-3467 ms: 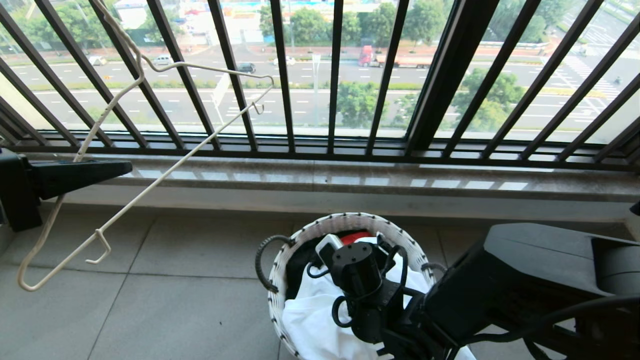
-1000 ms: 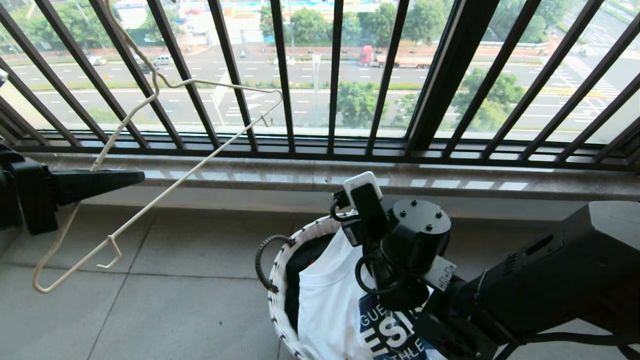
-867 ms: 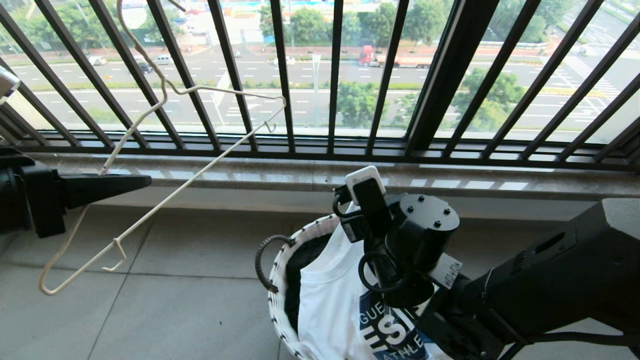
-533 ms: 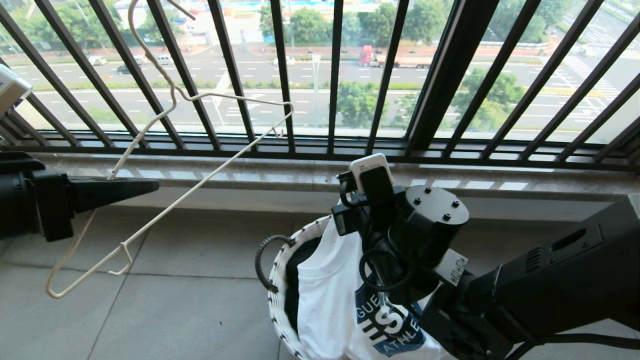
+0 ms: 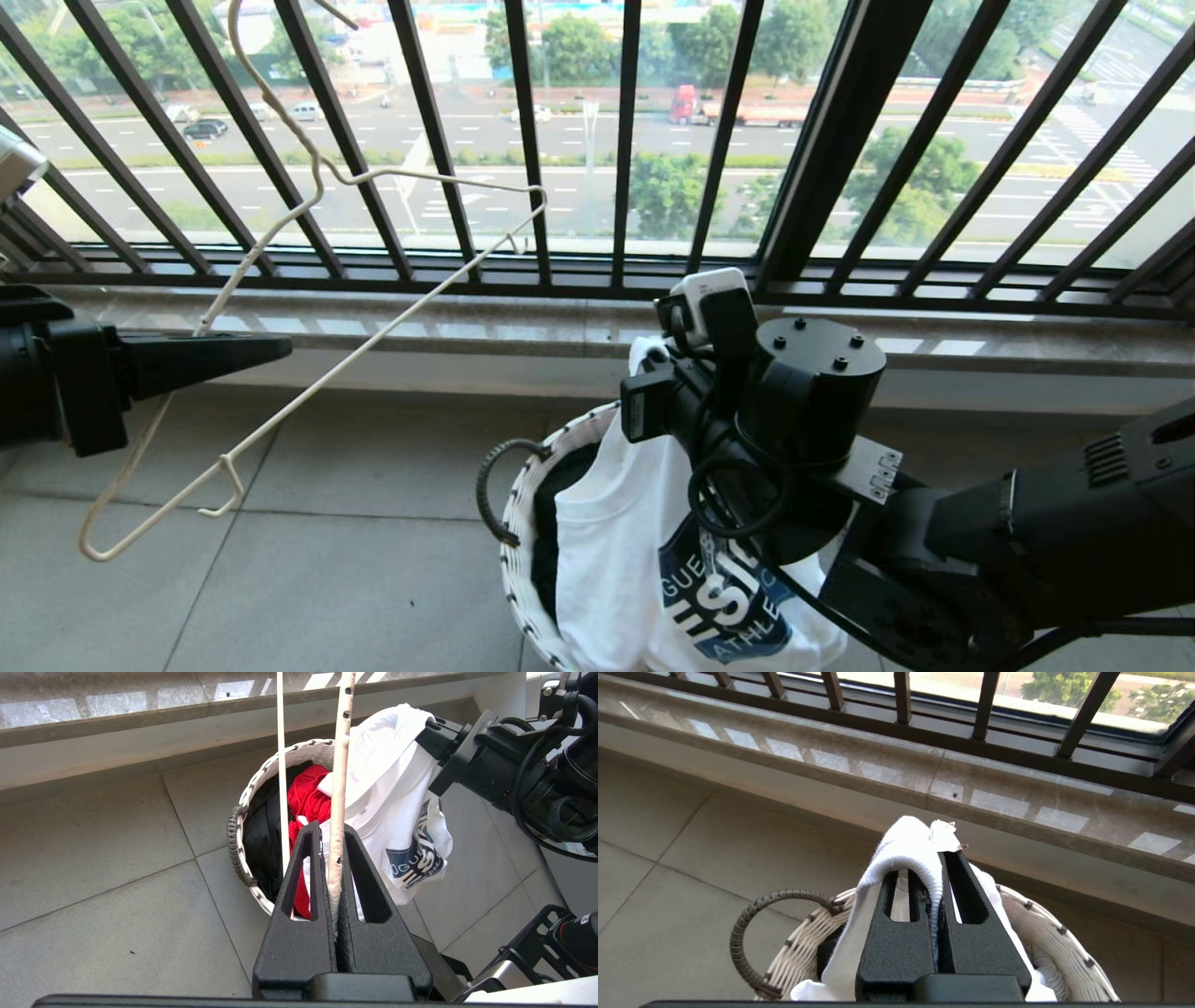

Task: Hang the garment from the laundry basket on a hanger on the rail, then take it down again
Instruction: Pick up clothes from the basket

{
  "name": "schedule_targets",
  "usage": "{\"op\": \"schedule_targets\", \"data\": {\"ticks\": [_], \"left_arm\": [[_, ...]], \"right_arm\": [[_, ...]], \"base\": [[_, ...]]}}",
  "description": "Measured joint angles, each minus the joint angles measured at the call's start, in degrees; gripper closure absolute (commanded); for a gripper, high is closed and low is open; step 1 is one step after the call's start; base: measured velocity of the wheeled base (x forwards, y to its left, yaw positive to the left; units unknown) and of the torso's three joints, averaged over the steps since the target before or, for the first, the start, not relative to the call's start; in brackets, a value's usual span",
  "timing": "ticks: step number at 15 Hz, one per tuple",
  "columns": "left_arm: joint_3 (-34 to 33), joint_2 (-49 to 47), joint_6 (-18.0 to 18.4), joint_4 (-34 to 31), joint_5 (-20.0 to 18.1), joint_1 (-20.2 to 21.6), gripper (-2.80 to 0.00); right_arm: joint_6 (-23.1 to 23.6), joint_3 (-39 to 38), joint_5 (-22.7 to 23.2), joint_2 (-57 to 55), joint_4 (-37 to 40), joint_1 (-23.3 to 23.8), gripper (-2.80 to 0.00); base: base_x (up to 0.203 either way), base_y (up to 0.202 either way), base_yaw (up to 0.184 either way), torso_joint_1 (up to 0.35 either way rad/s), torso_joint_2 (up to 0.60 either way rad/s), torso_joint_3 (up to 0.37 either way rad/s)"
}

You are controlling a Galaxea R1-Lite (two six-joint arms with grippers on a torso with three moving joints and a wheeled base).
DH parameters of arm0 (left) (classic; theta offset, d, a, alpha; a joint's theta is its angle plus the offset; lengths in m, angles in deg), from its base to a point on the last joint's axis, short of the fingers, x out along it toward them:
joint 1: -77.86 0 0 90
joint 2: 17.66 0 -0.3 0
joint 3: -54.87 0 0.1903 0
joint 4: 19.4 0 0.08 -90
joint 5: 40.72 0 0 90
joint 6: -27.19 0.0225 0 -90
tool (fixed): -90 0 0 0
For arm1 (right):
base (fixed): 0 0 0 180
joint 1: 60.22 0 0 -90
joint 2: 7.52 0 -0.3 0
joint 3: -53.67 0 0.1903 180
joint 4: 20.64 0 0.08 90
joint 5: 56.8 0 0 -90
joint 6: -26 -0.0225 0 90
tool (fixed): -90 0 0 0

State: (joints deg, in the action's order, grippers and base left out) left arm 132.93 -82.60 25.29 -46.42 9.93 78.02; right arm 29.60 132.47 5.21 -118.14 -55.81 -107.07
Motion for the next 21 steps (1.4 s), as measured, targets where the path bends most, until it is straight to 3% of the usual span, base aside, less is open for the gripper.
{"op": "schedule_targets", "data": {"ticks": [3,11,21], "left_arm": [[-0.09,0.33,0.01,0.00,0.00,0.00,0.00],[-1.91,0.26,0.00,4.40,0.02,-0.02,0.00],[-2.62,1.13,0.09,4.50,0.07,-1.27,0.00]], "right_arm": [[-3.20,0.69,1.73,1.92,5.49,0.02,0.00],[-3.27,0.72,2.28,2.55,6.95,0.02,0.00],[-3.03,0.52,2.14,0.44,6.84,0.11,0.00]], "base": [[0.000,0.000,0.000,0.000,0.00,0.000],[0.000,0.000,0.000,0.003,0.00,0.136],[0.000,0.000,0.000,0.000,0.00,0.206]]}}
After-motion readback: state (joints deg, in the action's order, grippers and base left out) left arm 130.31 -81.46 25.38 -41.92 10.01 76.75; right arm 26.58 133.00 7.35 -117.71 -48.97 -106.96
